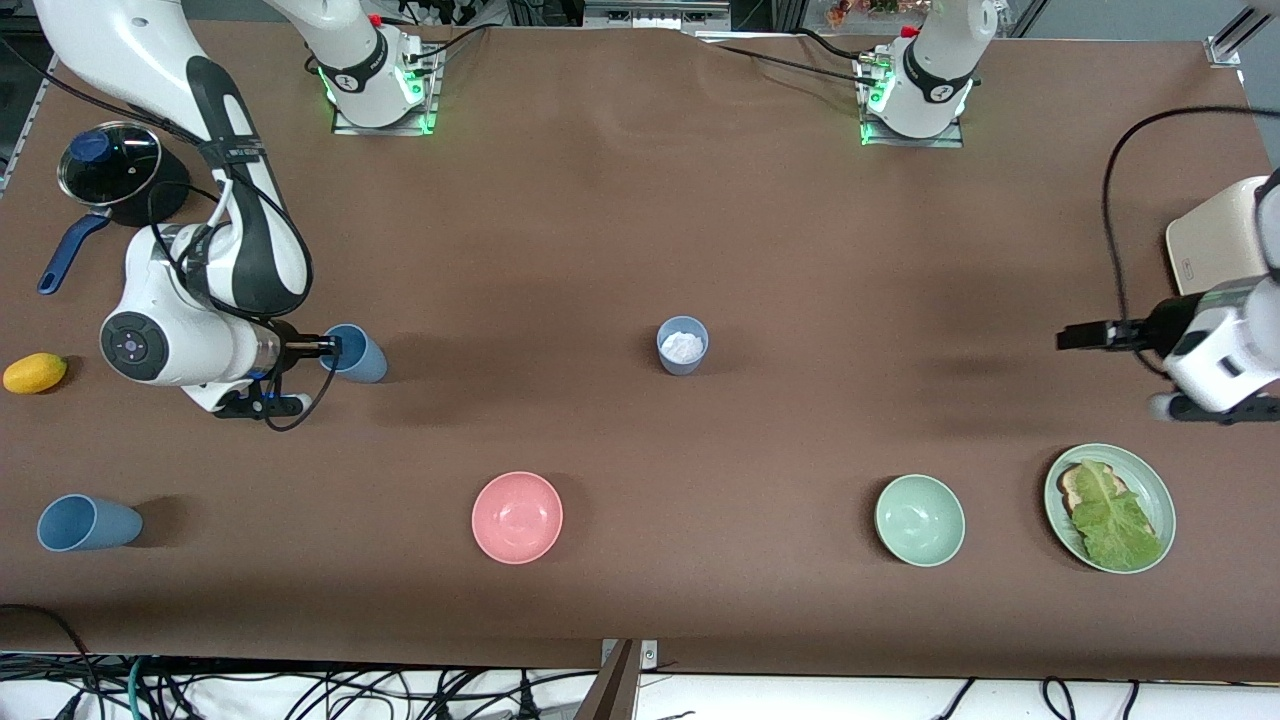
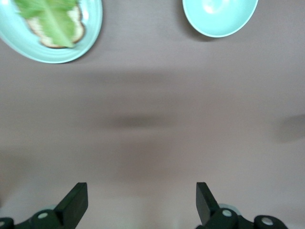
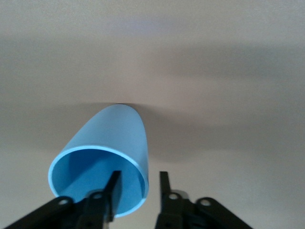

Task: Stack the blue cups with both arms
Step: 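Carry the blue cup with the right gripper onto the tissue cup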

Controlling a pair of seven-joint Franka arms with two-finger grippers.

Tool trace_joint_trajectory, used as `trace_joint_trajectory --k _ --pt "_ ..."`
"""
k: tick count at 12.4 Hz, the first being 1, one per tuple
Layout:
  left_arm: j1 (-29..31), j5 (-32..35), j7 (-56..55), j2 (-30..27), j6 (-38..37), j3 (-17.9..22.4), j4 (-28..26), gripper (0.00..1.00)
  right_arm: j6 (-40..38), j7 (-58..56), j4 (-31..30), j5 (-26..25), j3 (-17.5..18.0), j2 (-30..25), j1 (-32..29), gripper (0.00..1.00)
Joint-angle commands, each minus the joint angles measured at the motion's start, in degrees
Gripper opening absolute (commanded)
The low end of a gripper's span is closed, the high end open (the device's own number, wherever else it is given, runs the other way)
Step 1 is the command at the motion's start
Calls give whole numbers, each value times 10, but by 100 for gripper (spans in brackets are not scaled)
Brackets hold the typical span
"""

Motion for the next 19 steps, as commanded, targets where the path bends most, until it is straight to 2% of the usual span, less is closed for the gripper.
trace_joint_trajectory --k 1,2,5,6,8,11,13,15,17,19 --pt "21 21 42 -47 -15 -8 -5 100 7 -7 -6 14 1 -5 -3 15" --pt "20 29 53 -60 -16 -9 -6 100 1 -2 2 14 2 -6 -1 1" --pt "-24 51 48 -122 -15 -3 -33 100 -40 3 63 13 4 -7 7 0" --pt "-38 50 48 -137 1 10 -38 100 -70 11 100 13 4 -5 16 0" --pt "-84 44 56 -162 5 63 -47 100 -121 48 164 13 4 6 34 0" --pt "-92 44 59 -170 3 66 -52 100 -177 174 245 15 10 27 101 0" --pt "-103 44 59 -178 24 67 -73 100 -191 293 300 69 35 48 132 0" --pt "-111 44 56 -196 52 67 -112 100 -193 395 352 78 55 66 167 0" --pt "-123 43 54 -197 52 74 -118 100 -190 499 407 78 81 94 203 0" --pt "-132 43 53 -196 52 81 -118 100 -171 577 444 78 82 116 247 0"
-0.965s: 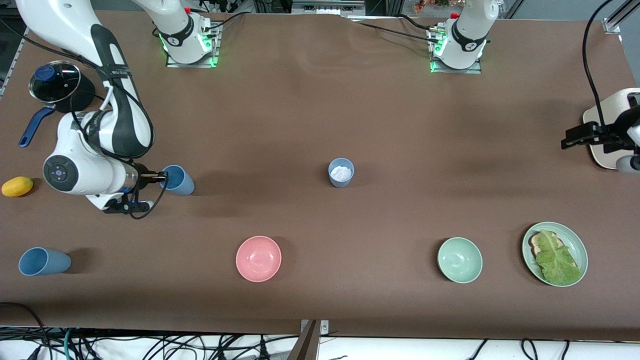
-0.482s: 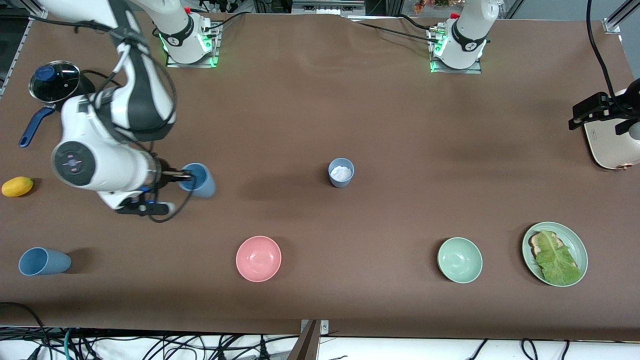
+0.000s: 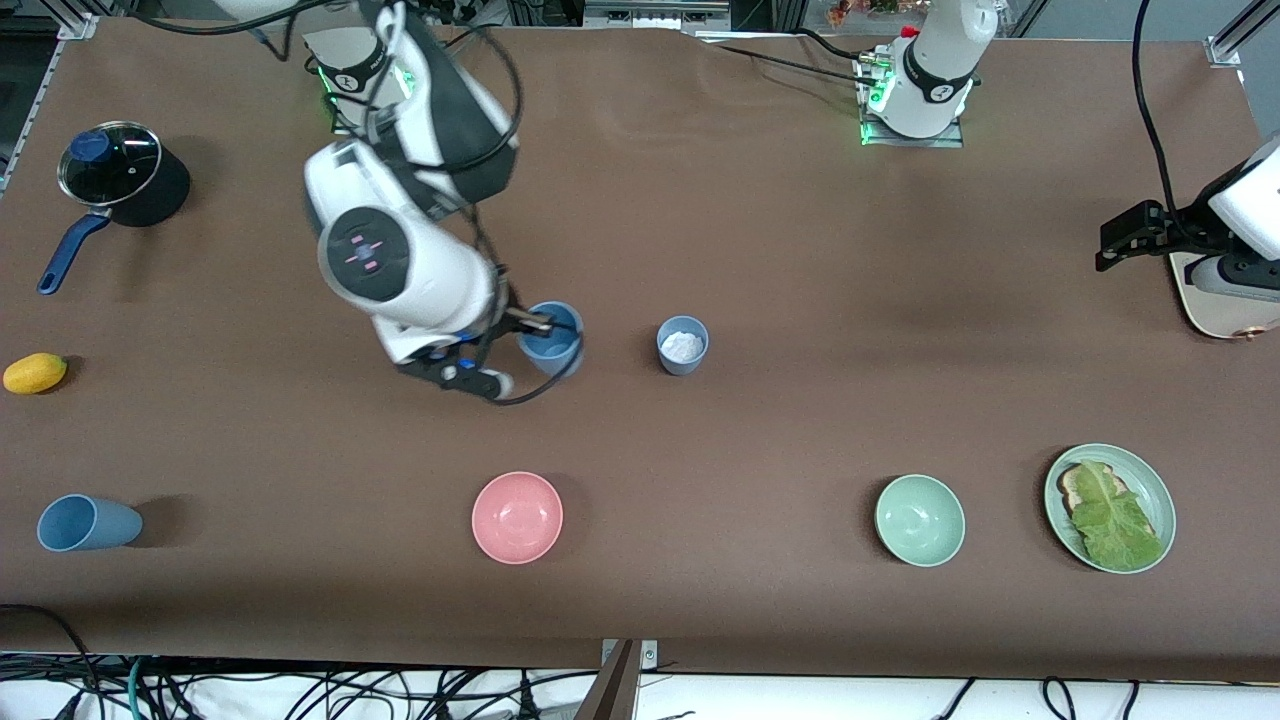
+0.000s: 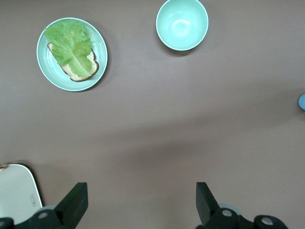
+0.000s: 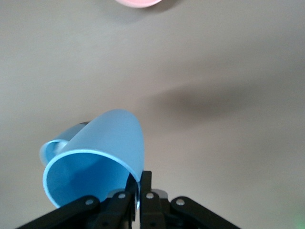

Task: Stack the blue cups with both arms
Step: 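Carry the blue cup with the right gripper onto the tissue cup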

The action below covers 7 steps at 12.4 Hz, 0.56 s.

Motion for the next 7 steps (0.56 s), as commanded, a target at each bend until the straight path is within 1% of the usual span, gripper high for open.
trace_joint_trajectory --k 1,3,5,7 --pt "-12 12 5 -21 11 13 -22 100 21 93 71 8 0 46 48 0" --pt "-11 12 3 -18 8 11 -18 100 74 142 71 9 1 56 77 0" --pt "-9 12 4 -17 8 11 -18 100 111 175 71 8 0 72 103 0" --pt "-9 12 4 -17 8 10 -17 100 120 185 71 8 0 75 106 0"
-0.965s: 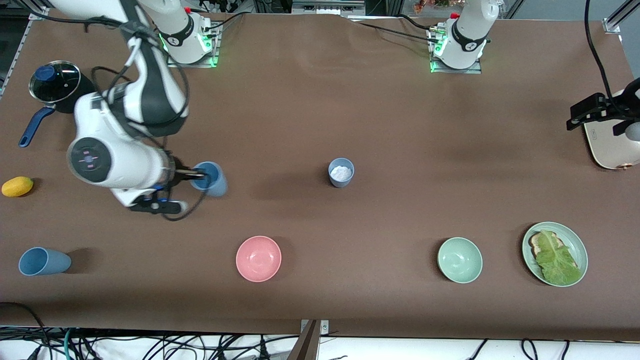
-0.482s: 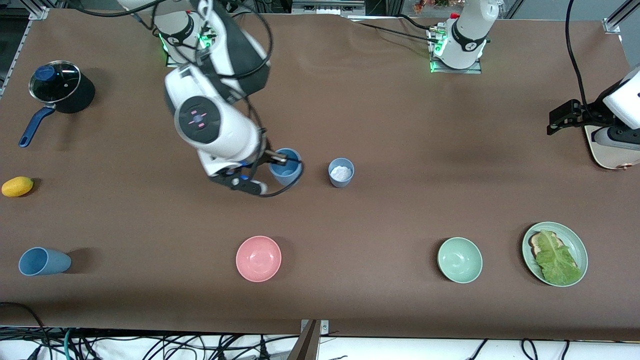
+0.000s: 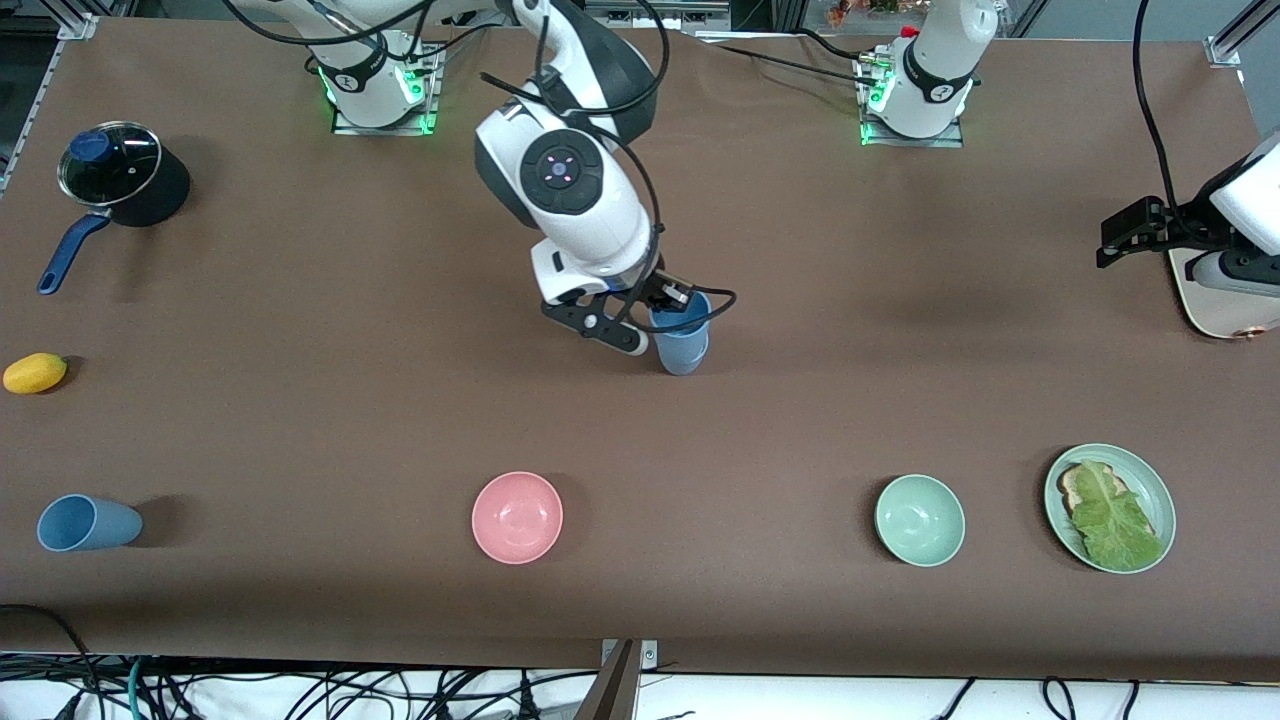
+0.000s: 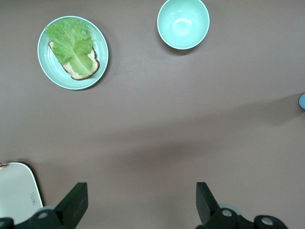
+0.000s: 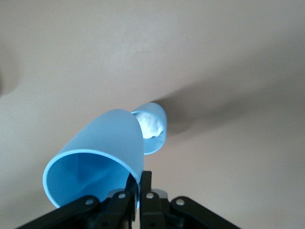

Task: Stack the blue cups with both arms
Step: 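Carry the blue cup with the right gripper onto the tissue cup, then open the right gripper and withdraw it from the stacked cups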

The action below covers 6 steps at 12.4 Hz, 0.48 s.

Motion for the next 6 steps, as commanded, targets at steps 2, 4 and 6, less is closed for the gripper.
trace_joint_trajectory --k 2,4,6 --pt "-4 12 6 -12 8 5 -13 100 -4 26 26 6 -3 17 10 0" --pt "-4 12 6 -11 8 4 -13 100 -8 27 14 3 -3 17 13 0" --pt "-4 12 7 -10 8 5 -13 100 -10 29 7 3 -3 17 14 0"
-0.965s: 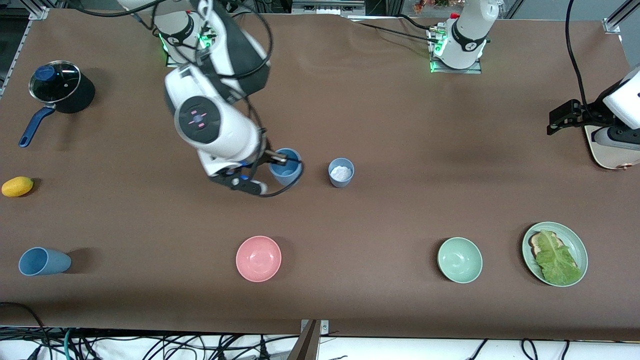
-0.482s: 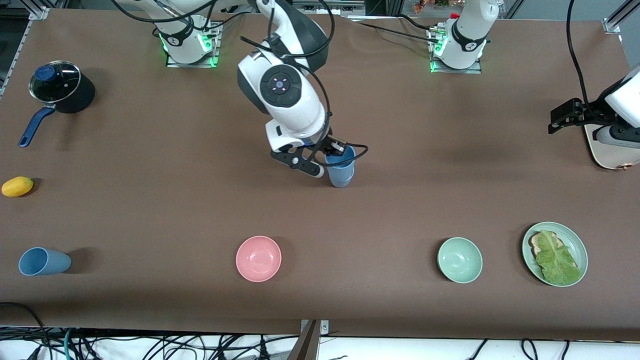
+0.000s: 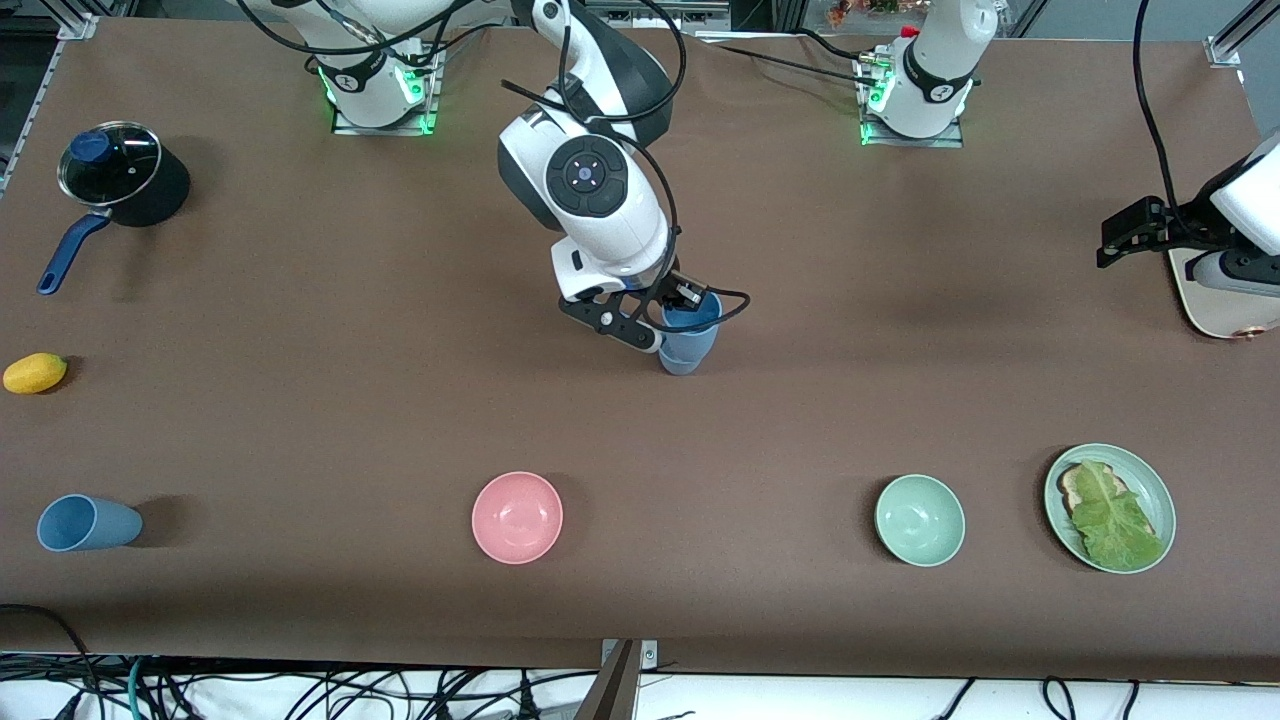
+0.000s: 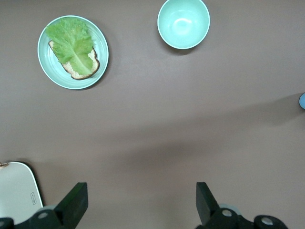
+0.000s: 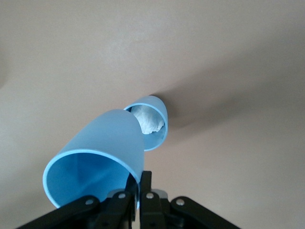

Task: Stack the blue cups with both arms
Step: 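Open the right gripper and withdraw it from the stacked cups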

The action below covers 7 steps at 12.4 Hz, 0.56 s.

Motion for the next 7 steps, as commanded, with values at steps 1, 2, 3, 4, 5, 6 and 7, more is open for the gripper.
trace_joint_trajectory --k 1,2,3,4,5,6,7 --pt "-5 12 7 -10 8 4 -12 100 -9 12 -3 3 -3 4 7 0" --pt "-5 12 7 -10 8 4 -12 100 -10 10 -12 2 -3 2 7 0" --pt "-5 12 7 -10 8 4 -12 100 -10 9 -22 1 -3 0 8 0" --pt "-5 12 7 -9 8 4 -12 100 -11 7 -28 1 -3 0 8 0" --pt "-5 12 9 -8 8 4 -12 100 -12 5 -29 1 -3 0 8 0" --pt "-5 12 9 -6 8 4 -12 100 -12 6 -29 1 -4 0 8 0" --pt "-5 12 9 -6 8 4 -12 100 -12 7 -31 0 -4 1 8 0"
